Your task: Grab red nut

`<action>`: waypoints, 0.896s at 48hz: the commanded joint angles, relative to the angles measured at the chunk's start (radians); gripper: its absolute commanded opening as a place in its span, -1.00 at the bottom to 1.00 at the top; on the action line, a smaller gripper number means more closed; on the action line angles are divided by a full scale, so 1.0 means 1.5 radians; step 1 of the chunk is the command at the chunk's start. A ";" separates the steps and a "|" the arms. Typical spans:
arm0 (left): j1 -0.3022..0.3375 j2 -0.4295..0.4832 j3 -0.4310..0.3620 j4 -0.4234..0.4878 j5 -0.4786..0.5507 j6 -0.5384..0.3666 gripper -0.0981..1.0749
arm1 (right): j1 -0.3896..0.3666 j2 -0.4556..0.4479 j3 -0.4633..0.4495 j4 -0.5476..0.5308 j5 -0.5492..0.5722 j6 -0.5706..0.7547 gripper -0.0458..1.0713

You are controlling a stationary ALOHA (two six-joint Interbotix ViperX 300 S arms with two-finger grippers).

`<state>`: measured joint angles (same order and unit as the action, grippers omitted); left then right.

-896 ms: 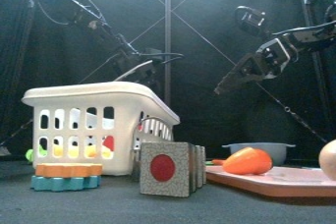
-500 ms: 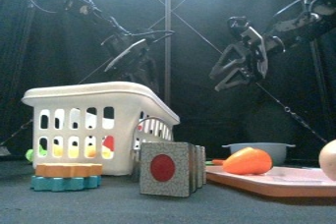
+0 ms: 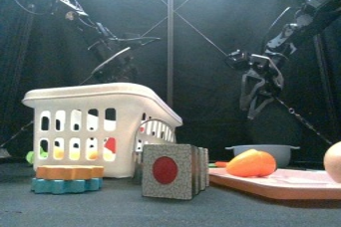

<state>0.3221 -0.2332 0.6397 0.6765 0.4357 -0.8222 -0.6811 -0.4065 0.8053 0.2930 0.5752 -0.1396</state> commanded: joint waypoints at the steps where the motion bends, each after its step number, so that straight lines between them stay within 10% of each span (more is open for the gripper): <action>1: 0.012 -0.020 0.001 0.002 -0.015 -0.001 0.92 | -0.020 0.001 -0.026 -0.019 0.047 0.000 0.78; 21: 0.025 -0.057 0.063 -0.005 -0.167 0.001 0.92 | 0.006 0.096 -0.081 -0.220 0.165 0.134 0.78; 43: 0.038 -0.063 0.096 -0.037 -0.177 -0.001 0.92 | 0.064 0.148 -0.061 -0.239 0.118 0.166 0.78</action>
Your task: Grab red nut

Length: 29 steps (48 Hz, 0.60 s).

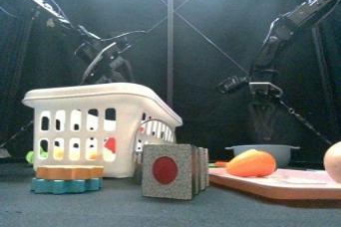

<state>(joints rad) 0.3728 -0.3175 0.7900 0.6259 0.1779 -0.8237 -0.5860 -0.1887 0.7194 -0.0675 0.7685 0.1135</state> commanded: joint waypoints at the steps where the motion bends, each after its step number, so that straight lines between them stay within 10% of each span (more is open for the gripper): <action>1: 0.004 -0.007 -0.003 -0.003 -0.005 0.000 0.92 | 0.001 0.006 -0.004 0.000 -0.013 -0.003 0.78; 29: 0.010 -0.007 0.009 -0.006 -0.005 0.001 0.92 | 0.001 0.075 -0.001 -0.008 -0.034 -0.009 0.78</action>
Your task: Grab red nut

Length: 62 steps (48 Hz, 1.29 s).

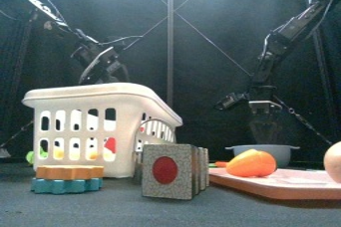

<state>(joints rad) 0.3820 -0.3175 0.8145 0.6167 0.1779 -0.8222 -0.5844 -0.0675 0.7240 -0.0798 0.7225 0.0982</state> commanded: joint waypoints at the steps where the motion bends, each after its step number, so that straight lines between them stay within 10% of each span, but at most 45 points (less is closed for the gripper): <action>1: 0.004 -0.007 -0.007 0.001 -0.005 -0.001 0.92 | 0.000 -0.005 -0.004 -0.001 -0.003 0.001 0.77; 62: 0.022 -0.007 0.001 0.002 -0.005 0.000 0.92 | 0.005 0.039 -0.009 -0.001 0.016 -0.001 0.58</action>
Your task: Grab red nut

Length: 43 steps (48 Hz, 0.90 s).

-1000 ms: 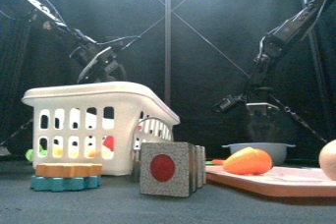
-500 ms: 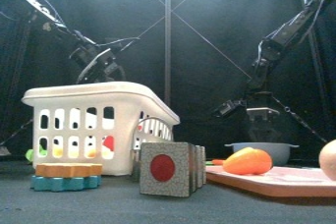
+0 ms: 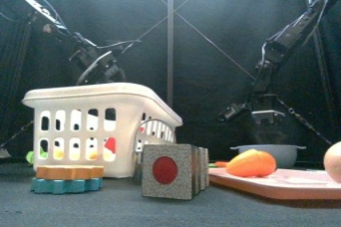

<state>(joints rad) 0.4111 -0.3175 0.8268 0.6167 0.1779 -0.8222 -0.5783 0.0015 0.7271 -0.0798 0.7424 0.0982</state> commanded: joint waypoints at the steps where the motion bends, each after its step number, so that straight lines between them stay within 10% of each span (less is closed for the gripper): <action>1: 0.004 -0.007 -0.007 0.002 -0.005 0.000 0.92 | 0.001 -0.007 -0.012 -0.001 0.003 -0.001 0.55; 13: 0.006 -0.008 -0.007 0.002 -0.005 0.001 0.92 | -0.001 -0.007 -0.028 -0.013 0.015 0.004 0.21; 43: 0.007 -0.080 0.021 0.003 -0.078 0.002 0.91 | 0.001 -0.097 -0.059 -0.008 0.078 0.009 0.20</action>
<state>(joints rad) 0.4188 -0.4172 0.8636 0.6167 0.1043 -0.8191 -0.5768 -0.0951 0.6550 -0.1012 0.8667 0.1104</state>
